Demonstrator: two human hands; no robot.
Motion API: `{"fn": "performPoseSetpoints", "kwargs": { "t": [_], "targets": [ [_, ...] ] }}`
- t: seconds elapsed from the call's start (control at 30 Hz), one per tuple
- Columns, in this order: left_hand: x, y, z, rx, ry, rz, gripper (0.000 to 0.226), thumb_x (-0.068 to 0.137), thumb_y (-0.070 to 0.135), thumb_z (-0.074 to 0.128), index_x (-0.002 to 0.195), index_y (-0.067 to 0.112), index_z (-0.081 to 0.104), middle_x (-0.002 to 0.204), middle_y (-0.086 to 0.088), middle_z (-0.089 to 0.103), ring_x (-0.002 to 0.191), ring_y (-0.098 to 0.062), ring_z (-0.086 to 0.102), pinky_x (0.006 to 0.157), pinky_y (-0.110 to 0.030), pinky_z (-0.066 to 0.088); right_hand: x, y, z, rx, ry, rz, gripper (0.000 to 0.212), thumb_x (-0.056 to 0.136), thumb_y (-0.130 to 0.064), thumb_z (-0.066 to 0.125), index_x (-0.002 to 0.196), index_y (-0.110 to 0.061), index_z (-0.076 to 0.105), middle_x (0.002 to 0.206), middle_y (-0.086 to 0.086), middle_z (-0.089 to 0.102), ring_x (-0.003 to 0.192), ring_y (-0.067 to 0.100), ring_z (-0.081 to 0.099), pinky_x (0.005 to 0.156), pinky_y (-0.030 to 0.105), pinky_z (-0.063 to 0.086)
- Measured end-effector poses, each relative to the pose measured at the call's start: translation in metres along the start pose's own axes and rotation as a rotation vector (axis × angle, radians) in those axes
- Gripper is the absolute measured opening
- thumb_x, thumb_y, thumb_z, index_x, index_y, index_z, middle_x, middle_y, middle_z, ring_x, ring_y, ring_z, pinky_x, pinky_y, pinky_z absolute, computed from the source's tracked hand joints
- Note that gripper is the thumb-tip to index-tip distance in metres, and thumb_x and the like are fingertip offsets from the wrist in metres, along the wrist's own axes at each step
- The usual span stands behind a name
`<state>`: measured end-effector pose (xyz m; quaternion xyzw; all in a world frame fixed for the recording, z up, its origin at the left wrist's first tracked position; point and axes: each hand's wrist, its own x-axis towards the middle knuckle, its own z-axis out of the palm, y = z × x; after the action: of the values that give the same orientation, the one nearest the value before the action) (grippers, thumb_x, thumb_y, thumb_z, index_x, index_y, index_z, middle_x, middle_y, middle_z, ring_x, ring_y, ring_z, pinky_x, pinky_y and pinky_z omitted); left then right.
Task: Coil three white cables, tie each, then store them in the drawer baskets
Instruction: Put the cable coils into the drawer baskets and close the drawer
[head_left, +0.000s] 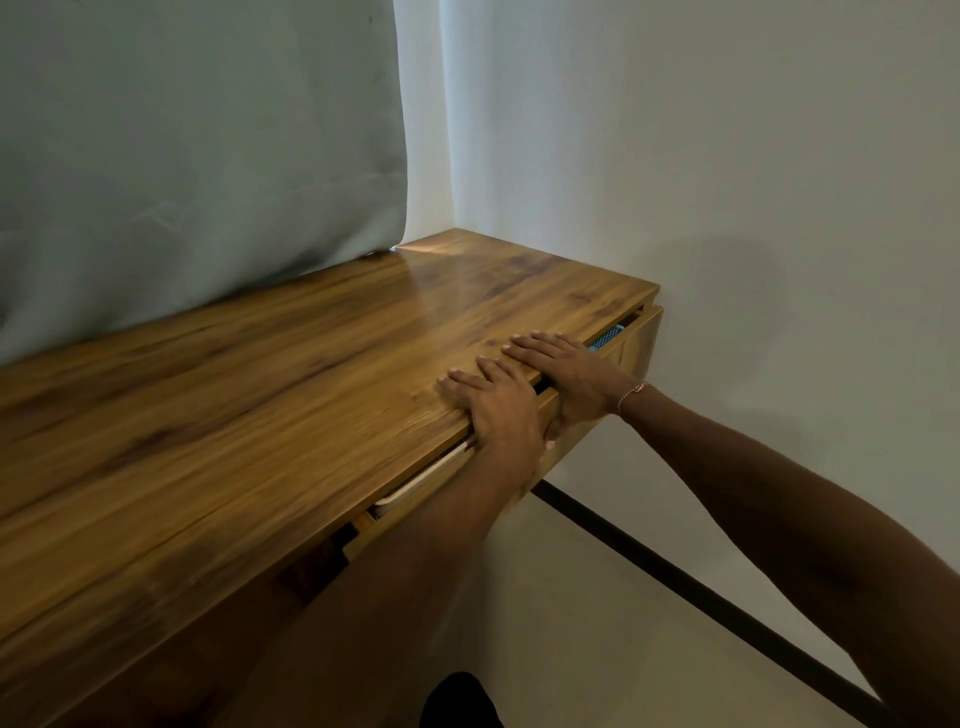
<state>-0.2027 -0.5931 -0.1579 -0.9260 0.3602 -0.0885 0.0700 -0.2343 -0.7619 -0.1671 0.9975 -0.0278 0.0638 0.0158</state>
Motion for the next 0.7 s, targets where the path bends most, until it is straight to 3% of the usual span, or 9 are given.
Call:
{"fn": "performPoseSetpoints", "kwargs": {
  "t": [0.17,0.33,0.7],
  "targets": [
    [0.001,-0.004,0.007,-0.070,0.042,-0.043,0.126,0.071,0.071,0.075,0.157,0.005,0.009,0.160,-0.039,0.007,0.143,-0.067,-0.001,0.107,-0.081,0.012,0.000,-0.001,0.008,0.019,0.095,0.016,0.135,0.055,-0.071,0.084,0.160,-0.033,0.009,0.169,-0.001,0.013,0.155,0.026,0.010,0.124,0.051,0.011],
    [0.005,-0.004,0.013,-0.100,0.044,-0.039,0.116,0.077,0.064,0.075,0.156,0.006,0.012,0.153,-0.047,0.015,0.141,-0.066,0.016,0.111,-0.077,0.015,0.001,-0.001,0.018,0.082,0.175,0.025,0.128,0.056,-0.073,0.080,0.159,-0.032,0.018,0.167,-0.001,0.021,0.154,0.025,0.016,0.122,0.054,0.019],
    [0.014,-0.010,0.027,-0.082,0.142,0.020,0.082,0.095,0.045,0.063,0.152,0.003,0.022,0.148,-0.049,0.027,0.135,-0.068,0.029,0.107,-0.077,0.024,0.006,-0.001,0.030,0.163,0.285,0.053,0.115,0.060,-0.081,0.070,0.156,-0.035,0.028,0.163,-0.005,0.032,0.150,0.023,0.025,0.118,0.054,0.026]
  ]
}}
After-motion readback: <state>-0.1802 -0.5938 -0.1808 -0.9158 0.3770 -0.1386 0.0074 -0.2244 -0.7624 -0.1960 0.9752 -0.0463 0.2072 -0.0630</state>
